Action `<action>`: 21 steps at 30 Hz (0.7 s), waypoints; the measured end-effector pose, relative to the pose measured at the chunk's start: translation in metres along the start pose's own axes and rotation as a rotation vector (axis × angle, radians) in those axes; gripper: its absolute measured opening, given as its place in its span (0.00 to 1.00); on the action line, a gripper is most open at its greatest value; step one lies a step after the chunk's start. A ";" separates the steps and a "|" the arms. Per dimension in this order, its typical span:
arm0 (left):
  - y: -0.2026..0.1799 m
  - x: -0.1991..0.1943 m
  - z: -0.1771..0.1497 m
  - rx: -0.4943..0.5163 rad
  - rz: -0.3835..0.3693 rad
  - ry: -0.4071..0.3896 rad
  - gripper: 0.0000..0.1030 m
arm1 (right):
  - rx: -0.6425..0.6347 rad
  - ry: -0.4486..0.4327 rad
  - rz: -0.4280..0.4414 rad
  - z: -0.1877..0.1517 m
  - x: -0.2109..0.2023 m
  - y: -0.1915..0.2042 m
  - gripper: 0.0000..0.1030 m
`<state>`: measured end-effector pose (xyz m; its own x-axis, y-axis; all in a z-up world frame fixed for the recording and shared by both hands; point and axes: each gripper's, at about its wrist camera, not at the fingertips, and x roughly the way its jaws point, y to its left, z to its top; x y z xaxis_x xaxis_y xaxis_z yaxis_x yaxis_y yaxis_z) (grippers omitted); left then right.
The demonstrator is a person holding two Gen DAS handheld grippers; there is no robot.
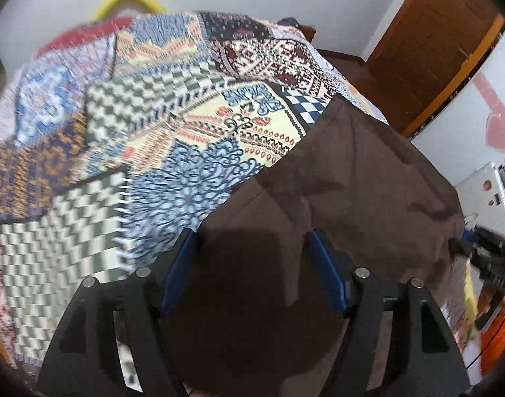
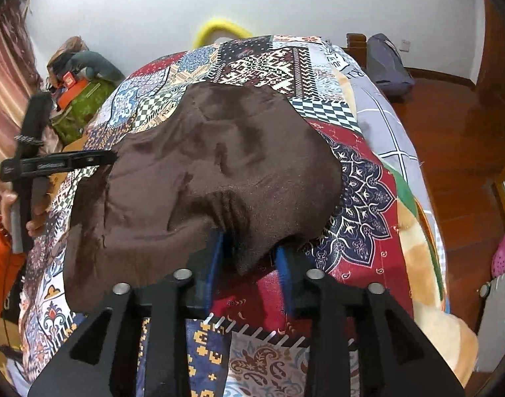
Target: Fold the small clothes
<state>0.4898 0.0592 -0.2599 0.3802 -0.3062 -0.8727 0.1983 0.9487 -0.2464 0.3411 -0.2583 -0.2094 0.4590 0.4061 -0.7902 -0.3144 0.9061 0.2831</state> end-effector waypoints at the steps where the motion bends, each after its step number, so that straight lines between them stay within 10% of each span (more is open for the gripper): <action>1: 0.000 0.005 0.001 -0.009 -0.003 0.005 0.67 | -0.002 -0.001 0.000 -0.001 0.000 -0.001 0.33; 7: -0.005 0.006 -0.007 -0.017 -0.023 -0.016 0.18 | -0.009 -0.006 0.000 -0.003 -0.005 0.001 0.34; 21: 0.020 -0.061 -0.089 -0.159 0.158 0.058 0.08 | -0.010 0.060 0.112 -0.029 -0.005 0.043 0.34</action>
<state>0.3897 0.1040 -0.2490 0.3420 -0.1521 -0.9273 -0.0059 0.9865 -0.1639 0.3012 -0.2251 -0.2089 0.3698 0.4963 -0.7854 -0.3691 0.8543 0.3660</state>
